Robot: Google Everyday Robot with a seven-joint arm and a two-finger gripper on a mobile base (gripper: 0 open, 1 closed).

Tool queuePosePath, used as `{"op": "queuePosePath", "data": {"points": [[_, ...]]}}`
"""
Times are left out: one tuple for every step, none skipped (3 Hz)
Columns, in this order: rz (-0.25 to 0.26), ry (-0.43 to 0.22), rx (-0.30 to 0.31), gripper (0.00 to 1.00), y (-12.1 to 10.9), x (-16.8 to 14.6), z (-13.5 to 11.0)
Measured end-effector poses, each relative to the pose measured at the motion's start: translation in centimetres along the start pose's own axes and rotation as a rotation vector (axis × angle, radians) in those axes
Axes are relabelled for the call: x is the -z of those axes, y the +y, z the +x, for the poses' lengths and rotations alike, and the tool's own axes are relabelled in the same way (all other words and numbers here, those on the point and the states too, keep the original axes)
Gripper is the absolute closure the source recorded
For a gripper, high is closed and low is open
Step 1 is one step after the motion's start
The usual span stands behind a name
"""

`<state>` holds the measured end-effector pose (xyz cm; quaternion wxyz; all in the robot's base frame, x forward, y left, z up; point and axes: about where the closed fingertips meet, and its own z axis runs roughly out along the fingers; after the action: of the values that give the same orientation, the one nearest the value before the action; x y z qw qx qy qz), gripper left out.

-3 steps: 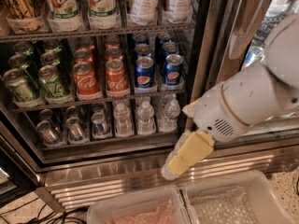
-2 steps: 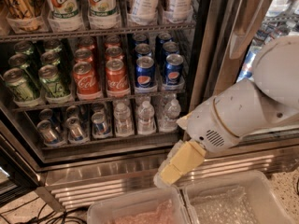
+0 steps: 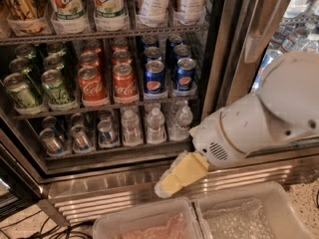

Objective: Pick coke can from middle shelf of fridge

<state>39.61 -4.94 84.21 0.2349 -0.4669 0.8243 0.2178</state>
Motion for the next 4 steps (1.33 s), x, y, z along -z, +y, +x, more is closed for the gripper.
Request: {"op": "queuePosePath", "data": {"points": [[0.123, -0.026, -0.141, 0.0, -1.9, -2.1, 0.1], [0.188, -0.067, -0.242, 0.0, -3.8, -3.7, -0.1], [0.131, -0.068, -0.265, 0.0, -4.8, -6.1, -0.9], [0.131, -0.068, -0.265, 0.0, -4.8, -6.1, -0.9]]}}
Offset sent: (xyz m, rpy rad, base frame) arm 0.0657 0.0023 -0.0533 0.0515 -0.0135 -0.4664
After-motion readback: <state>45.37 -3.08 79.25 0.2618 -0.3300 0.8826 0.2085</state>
